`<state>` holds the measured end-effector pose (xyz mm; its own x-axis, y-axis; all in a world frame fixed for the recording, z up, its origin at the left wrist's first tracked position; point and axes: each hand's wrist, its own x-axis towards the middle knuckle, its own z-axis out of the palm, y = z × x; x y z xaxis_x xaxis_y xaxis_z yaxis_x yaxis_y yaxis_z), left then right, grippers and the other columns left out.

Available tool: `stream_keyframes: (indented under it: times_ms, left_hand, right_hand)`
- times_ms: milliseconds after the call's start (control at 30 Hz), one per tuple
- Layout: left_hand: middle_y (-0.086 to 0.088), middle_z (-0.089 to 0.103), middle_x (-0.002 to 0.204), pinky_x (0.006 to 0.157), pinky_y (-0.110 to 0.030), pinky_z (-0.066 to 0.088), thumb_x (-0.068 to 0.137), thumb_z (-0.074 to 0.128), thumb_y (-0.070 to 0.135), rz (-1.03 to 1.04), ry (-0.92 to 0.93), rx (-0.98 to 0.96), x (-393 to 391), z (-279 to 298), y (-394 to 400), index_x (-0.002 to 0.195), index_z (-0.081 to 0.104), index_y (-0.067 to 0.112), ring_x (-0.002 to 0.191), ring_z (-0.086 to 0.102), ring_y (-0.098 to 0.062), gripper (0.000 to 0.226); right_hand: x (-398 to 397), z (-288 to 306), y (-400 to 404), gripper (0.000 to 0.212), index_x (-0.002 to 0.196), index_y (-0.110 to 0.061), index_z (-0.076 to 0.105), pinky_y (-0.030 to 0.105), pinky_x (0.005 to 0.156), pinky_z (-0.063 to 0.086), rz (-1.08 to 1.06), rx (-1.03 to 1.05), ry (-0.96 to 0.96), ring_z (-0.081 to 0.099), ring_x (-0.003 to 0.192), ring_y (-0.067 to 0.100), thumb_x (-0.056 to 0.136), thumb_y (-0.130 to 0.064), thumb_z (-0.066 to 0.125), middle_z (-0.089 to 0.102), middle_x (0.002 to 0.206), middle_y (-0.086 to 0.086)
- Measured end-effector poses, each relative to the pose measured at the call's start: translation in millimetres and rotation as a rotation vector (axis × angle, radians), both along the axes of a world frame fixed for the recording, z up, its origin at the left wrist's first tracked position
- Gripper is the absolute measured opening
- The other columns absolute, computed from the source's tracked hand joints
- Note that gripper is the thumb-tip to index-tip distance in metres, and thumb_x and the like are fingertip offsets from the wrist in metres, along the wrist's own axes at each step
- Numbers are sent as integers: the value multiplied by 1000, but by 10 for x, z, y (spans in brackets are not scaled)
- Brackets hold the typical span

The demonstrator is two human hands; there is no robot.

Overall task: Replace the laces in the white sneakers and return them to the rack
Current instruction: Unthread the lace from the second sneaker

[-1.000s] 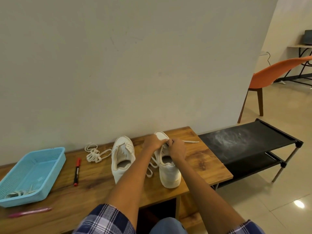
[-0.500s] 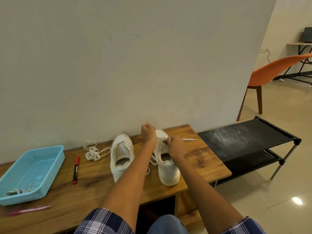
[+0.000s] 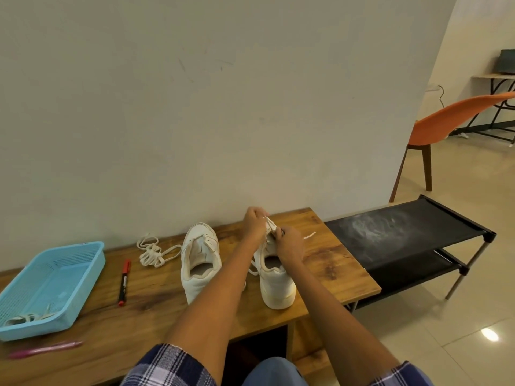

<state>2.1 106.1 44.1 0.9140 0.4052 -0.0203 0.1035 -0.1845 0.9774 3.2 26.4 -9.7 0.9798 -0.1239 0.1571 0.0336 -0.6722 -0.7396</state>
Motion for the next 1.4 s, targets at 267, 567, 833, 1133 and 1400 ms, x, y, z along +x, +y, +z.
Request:
stream_keyframes:
  times_ms: [267, 567, 833, 1133, 1400]
  left_hand:
    - [0, 61, 96, 70, -28, 40, 89, 48, 56, -133, 225, 821, -21, -161, 183, 106, 58, 13, 95, 59, -22, 47]
    - [-19, 65, 111, 84, -38, 48, 93, 53, 33, -272, 330, 844, 67, -2, 155, 109, 62, -2, 104, 61, -33, 40]
    - [-8, 61, 120, 91, -31, 46, 88, 62, 28, -274, 488, 1037, 56, 87, 198, 119, 55, 7, 111, 58, -24, 37]
    - [-5, 58, 82, 66, -27, 48, 104, 24, 22, -122, 107, -179, 75, 93, 12, 96, 53, 4, 73, 57, -17, 35]
    - [-13, 63, 94, 65, -31, 41, 94, 42, 52, -117, 155, 626, -52, -207, 216, 95, 56, 6, 86, 59, -26, 48]
  right_hand:
    - [3, -2, 11, 30, 72, -12, 53, 29, 58, 33, 6, -22, -11, 46, 66, 17, 97, -21, 41, 52, 70, 4]
    - [-7, -2, 2, 29, 67, -12, 47, 26, 50, 26, 1, -14, -5, 41, 63, 15, 95, -17, 41, 46, 65, 1]
    - [3, -1, 7, 28, 71, -10, 48, 25, 49, 26, -6, -25, 0, 42, 64, 16, 96, -18, 40, 47, 67, 4]
    - [-9, 24, -2, 25, 75, -13, 53, 30, 58, 31, -11, -30, 12, 47, 69, 18, 96, -19, 40, 53, 73, 4]
    - [-6, 17, 12, 30, 82, -9, 61, 30, 61, 35, -14, -31, 7, 49, 70, 18, 98, -22, 40, 54, 75, 4]
